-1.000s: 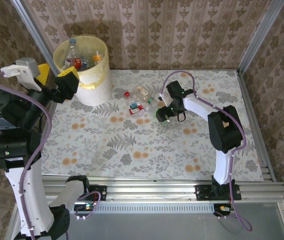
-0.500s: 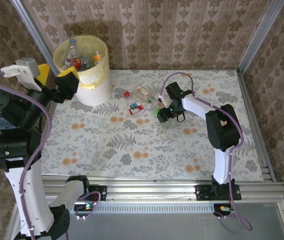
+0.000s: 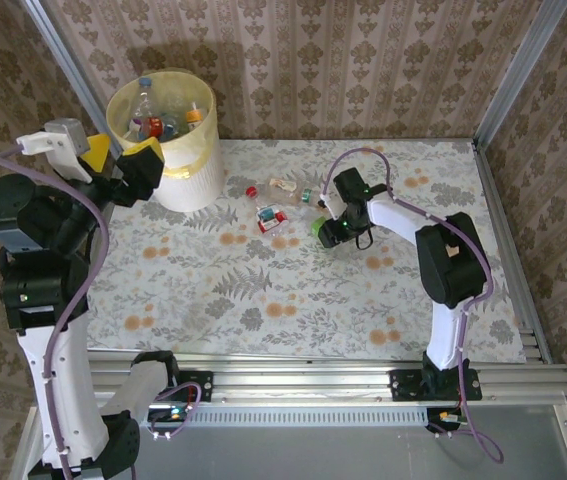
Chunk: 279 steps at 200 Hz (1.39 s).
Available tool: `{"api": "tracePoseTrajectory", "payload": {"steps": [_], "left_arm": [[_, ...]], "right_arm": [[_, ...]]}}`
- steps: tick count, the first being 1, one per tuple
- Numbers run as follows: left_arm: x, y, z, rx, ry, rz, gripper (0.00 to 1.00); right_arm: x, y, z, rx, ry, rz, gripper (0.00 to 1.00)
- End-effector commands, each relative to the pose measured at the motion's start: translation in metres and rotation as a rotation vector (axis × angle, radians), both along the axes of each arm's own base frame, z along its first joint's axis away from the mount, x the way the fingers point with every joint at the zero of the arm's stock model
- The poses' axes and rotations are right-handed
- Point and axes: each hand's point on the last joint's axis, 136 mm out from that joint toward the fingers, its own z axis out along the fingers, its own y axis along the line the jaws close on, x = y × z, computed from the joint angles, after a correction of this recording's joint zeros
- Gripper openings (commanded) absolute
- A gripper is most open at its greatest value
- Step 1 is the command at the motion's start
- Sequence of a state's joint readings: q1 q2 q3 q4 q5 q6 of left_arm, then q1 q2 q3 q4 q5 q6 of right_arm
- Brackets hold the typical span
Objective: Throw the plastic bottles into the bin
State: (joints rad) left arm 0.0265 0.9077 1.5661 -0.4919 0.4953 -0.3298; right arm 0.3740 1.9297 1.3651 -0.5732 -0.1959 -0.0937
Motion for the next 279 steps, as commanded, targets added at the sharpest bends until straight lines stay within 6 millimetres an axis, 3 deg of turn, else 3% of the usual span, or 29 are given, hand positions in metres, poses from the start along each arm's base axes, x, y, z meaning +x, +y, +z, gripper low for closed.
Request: {"api": "tracePoseTrajectory", "payload": {"steps": [1,45,92,132,197,209,213,227,279], "left_arm": [[-0.005,-0.006,0.007,-0.039,-0.032,-0.041,1.00],[0.007,-0.012,-0.008,-0.093,0.006,-0.081,1.00],[0.024,-0.032,-0.040,-0.101,0.072,-0.126,1.00],[0.042,-0.070,-0.074,-0.085,0.150,-0.196,1.00],[0.070,-0.138,-0.121,-0.179,0.301,-0.349,1.00],[0.072,-0.150,-0.127,-0.198,0.322,-0.381,0.99],[0.074,-0.152,-0.129,-0.202,0.326,-0.382,0.99],[0.072,-0.170,-0.137,-0.201,0.348,-0.415,1.00],[0.075,-0.203,-0.163,-0.220,0.411,-0.463,1.00]], "right_arm": [[-0.008,0.008,0.023,0.052,-0.027,0.009,0.52],[-0.021,0.011,0.038,0.060,-0.044,0.018,0.49],[-0.033,0.019,0.075,0.143,-0.117,0.008,0.48],[-0.043,0.026,0.109,0.195,-0.185,0.019,0.47],[-0.041,0.036,0.184,0.342,-0.401,0.001,0.46],[-0.041,0.038,0.189,0.355,-0.417,0.000,0.46],[-0.044,0.037,0.203,0.373,-0.448,0.002,0.46],[-0.046,0.038,0.217,0.398,-0.479,0.001,0.46],[-0.053,0.044,0.246,0.443,-0.549,0.030,0.46]]}}
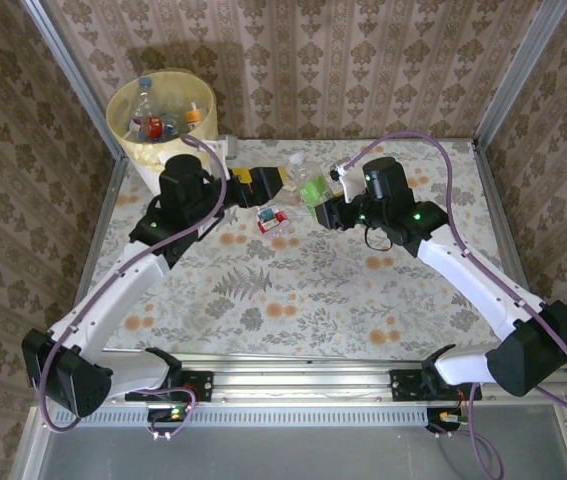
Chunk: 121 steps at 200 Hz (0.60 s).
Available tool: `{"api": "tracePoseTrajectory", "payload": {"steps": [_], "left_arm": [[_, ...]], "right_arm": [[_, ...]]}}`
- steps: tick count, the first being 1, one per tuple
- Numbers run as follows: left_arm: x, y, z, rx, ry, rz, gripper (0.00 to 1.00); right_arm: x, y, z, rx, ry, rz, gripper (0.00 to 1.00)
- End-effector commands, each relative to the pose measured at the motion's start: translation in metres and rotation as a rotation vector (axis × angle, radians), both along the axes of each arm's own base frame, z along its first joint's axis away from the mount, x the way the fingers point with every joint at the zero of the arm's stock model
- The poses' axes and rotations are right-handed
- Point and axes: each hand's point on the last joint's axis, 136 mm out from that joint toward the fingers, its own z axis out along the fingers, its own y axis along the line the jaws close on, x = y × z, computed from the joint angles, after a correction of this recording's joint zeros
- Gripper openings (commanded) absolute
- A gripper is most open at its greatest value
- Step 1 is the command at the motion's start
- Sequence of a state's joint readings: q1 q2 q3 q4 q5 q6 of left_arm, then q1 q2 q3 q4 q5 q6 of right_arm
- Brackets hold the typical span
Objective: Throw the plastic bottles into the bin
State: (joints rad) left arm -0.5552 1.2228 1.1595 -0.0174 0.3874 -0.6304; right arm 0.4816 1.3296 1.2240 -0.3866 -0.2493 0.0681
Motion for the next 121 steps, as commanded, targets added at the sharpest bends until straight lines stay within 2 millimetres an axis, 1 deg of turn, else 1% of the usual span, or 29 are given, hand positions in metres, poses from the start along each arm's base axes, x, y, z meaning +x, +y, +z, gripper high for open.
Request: {"api": "tracePoseTrajectory", "payload": {"steps": [1,22,73,121], "left_arm": [[0.004,-0.008,0.006,-0.061,-0.008,0.003,1.00],[0.005,-0.019,-0.002,-0.077,0.018,-0.017,0.99],[0.005,-0.047,-0.025,-0.089,0.083,-0.071,0.98],[0.010,-0.061,-0.036,-0.109,0.116,-0.095,0.96]], "right_arm": [[-0.003,0.007,0.026,0.057,-0.059,0.021,0.46],[-0.006,0.010,0.033,0.068,-0.077,0.032,0.47],[-0.009,0.018,0.042,0.089,-0.099,0.059,0.46],[-0.014,0.019,0.051,0.105,-0.116,0.074,0.47]]}}
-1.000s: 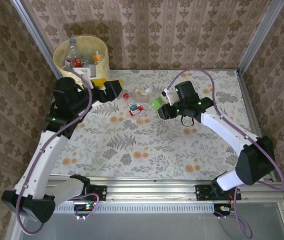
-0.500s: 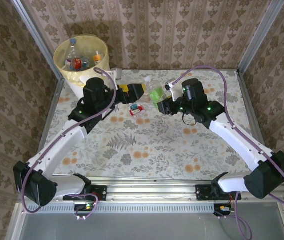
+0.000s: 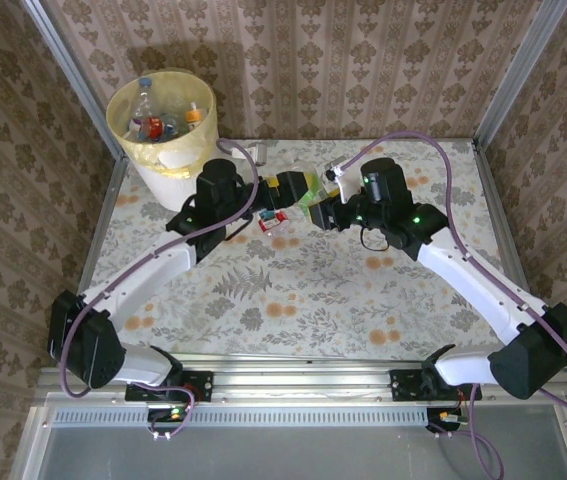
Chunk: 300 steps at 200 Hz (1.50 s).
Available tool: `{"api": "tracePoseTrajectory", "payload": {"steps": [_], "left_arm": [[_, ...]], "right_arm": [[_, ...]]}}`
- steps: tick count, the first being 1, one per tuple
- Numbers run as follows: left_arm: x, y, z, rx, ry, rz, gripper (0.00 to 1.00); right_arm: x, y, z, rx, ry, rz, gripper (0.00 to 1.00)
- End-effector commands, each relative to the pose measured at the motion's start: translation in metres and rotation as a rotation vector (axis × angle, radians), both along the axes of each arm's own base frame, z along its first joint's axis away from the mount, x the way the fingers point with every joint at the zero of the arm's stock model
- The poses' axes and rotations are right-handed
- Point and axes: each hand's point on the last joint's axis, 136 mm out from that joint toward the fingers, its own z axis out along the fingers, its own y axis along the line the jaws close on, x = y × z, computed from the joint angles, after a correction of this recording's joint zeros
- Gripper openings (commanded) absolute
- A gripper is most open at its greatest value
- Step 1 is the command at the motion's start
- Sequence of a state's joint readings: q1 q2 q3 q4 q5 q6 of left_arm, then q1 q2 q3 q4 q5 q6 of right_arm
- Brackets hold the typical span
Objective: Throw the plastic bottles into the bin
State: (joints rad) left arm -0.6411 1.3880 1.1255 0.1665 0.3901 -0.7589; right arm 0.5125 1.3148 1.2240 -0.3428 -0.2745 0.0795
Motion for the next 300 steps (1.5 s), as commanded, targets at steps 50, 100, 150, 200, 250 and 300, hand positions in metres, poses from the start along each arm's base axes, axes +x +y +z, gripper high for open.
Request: {"api": "tracePoseTrajectory", "payload": {"steps": [50,100,150,200,250,300], "left_arm": [[0.001,-0.015,0.000,-0.068,0.022,-0.046,0.86],[0.001,-0.017,-0.004,-0.065,0.028,-0.054,0.69],[0.000,-0.016,-0.004,-0.064,0.025,-0.056,0.53],[0.002,-0.012,-0.007,-0.052,0.026,-0.048,0.44],[0.007,0.009,0.000,-0.024,-0.003,-0.001,0.42],[0.017,0.074,0.037,0.039,-0.102,0.134,0.42]], "right_arm": [[-0.008,0.005,0.033,0.060,-0.071,0.032,0.47],[-0.007,0.006,0.027,0.058,-0.057,0.034,0.47],[-0.007,0.007,0.024,0.055,-0.046,0.037,0.51],[-0.006,0.005,0.020,0.046,-0.037,0.029,0.74],[-0.007,0.000,0.018,0.041,-0.051,0.007,0.95],[-0.009,-0.003,0.012,0.027,-0.045,-0.003,1.00]]}}
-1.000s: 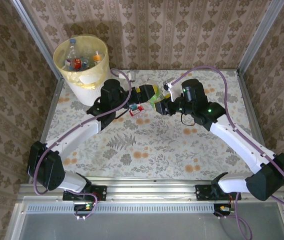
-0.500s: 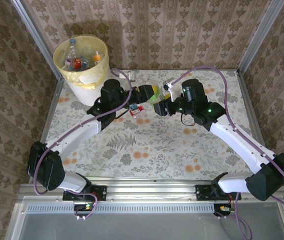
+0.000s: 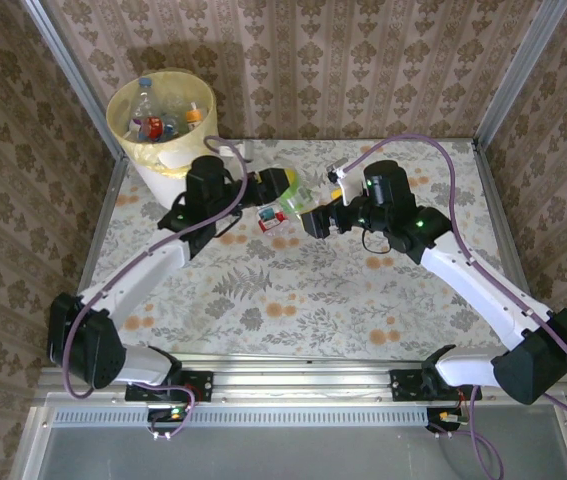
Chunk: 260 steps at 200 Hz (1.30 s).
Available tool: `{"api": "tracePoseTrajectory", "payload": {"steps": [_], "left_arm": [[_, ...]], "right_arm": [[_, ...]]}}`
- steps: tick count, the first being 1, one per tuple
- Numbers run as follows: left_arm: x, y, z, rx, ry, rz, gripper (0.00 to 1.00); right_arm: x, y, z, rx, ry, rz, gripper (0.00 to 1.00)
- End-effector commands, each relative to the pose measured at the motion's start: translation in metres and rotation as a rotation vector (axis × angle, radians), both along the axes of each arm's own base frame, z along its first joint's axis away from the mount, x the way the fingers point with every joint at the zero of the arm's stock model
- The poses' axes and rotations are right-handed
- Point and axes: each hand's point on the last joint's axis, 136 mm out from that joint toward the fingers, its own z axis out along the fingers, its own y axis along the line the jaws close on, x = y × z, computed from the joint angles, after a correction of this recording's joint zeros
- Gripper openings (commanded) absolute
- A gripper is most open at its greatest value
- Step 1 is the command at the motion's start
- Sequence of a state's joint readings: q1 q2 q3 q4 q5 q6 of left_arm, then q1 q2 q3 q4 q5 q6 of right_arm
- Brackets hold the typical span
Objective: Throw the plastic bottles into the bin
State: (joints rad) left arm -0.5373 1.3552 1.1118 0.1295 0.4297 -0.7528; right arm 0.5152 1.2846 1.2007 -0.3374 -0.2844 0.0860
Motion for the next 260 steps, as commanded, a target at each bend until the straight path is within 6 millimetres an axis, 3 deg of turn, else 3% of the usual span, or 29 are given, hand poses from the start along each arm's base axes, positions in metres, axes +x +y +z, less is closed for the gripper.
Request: {"api": "tracePoseTrajectory", "payload": {"steps": [1,17,56,86,104,141,173,226,260], "left_arm": [[-0.002,0.039,0.039,0.038,-0.118,0.070,0.41],[0.006,0.079,0.063,0.077,-0.174,0.159,0.41],[-0.001,0.159,0.135,0.184,-0.347,0.347,0.42],[-0.015,0.209,0.184,0.257,-0.483,0.503,0.41],[-0.027,0.228,0.208,0.319,-0.592,0.593,0.41],[-0.049,0.245,0.240,0.395,-0.790,0.712,0.41],[-0.056,0.255,0.248,0.413,-0.866,0.785,0.40],[-0.044,0.257,0.245,0.416,-0.877,0.786,0.41],[-0.024,0.258,0.242,0.424,-0.854,0.774,0.42]], "right_arm": [[-0.002,-0.003,0.010,0.013,-0.041,-0.012,1.00],[-0.003,-0.004,0.008,0.003,-0.037,-0.013,1.00],[-0.003,-0.008,0.004,-0.015,-0.039,-0.025,1.00],[-0.002,-0.007,-0.002,-0.022,-0.027,-0.026,1.00],[-0.002,-0.008,-0.004,-0.026,-0.025,-0.029,1.00],[0.001,-0.008,-0.008,-0.032,-0.017,-0.038,1.00],[0.002,-0.009,-0.009,-0.034,-0.016,-0.044,1.00],[0.003,-0.009,-0.012,-0.049,-0.011,-0.046,1.00],[0.003,-0.011,-0.014,-0.061,-0.009,-0.048,1.00]]}}
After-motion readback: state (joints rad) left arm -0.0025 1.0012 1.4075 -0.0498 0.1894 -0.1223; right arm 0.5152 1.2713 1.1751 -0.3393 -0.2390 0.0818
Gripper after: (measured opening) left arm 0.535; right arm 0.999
